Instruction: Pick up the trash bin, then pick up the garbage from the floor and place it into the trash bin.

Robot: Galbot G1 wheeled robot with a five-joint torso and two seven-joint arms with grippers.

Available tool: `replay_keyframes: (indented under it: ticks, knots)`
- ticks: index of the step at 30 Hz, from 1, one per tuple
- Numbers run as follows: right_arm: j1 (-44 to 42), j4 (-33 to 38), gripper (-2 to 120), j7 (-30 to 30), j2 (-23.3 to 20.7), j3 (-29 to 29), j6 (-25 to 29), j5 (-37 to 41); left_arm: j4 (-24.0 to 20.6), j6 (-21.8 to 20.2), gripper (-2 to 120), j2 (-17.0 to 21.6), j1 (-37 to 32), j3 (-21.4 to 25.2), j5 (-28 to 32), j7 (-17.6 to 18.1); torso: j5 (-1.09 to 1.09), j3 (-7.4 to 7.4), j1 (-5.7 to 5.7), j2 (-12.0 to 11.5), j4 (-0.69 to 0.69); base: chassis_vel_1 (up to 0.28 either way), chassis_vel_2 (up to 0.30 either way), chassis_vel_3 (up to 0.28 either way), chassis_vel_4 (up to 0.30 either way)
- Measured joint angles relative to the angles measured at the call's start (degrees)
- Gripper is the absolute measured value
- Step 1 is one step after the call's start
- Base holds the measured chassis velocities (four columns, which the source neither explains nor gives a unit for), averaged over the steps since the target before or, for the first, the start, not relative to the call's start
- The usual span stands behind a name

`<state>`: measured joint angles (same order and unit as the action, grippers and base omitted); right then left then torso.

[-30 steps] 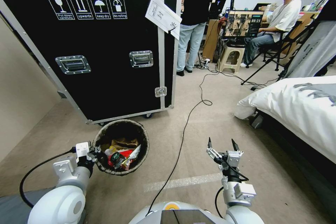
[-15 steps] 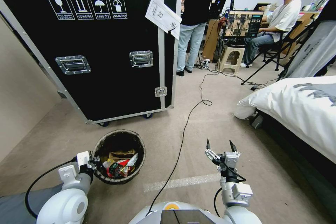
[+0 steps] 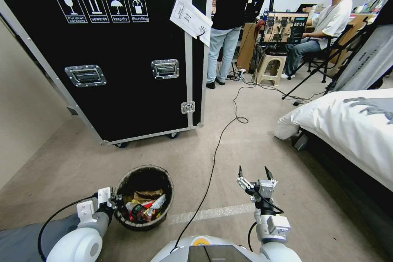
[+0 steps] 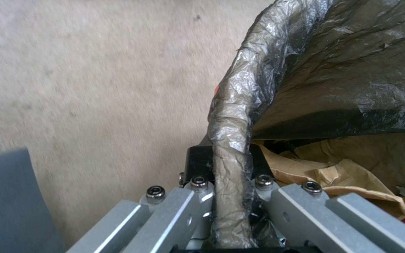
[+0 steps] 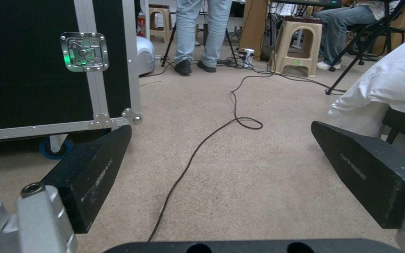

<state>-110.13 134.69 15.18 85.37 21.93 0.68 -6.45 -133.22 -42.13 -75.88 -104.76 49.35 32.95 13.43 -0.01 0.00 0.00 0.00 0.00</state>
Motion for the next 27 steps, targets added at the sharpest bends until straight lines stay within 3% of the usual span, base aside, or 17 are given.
replay_keyframes:
  ticks: [23, 27]
  knots:
    - [0.3, -1.1, 100, 0.4, 0.0, -1.7, 0.5, -1.1, 1.5, 0.0, 1, -0.6, -2.2, -2.5, -1.4, -2.8, 0.01, 0.0, 0.0, 0.0, 0.0, 0.0, 0.0, 0.0, 0.0]
    - [0.3, -1.1, 100, 0.4, 0.1, -1.8, 0.5, -1.2, 2.0, 0.0, 12, -0.6, -2.0, -2.5, -2.0, -4.0, 0.01, 0.0, 0.0, 0.0, 0.0, 0.0, 0.0, 0.0, 0.0]
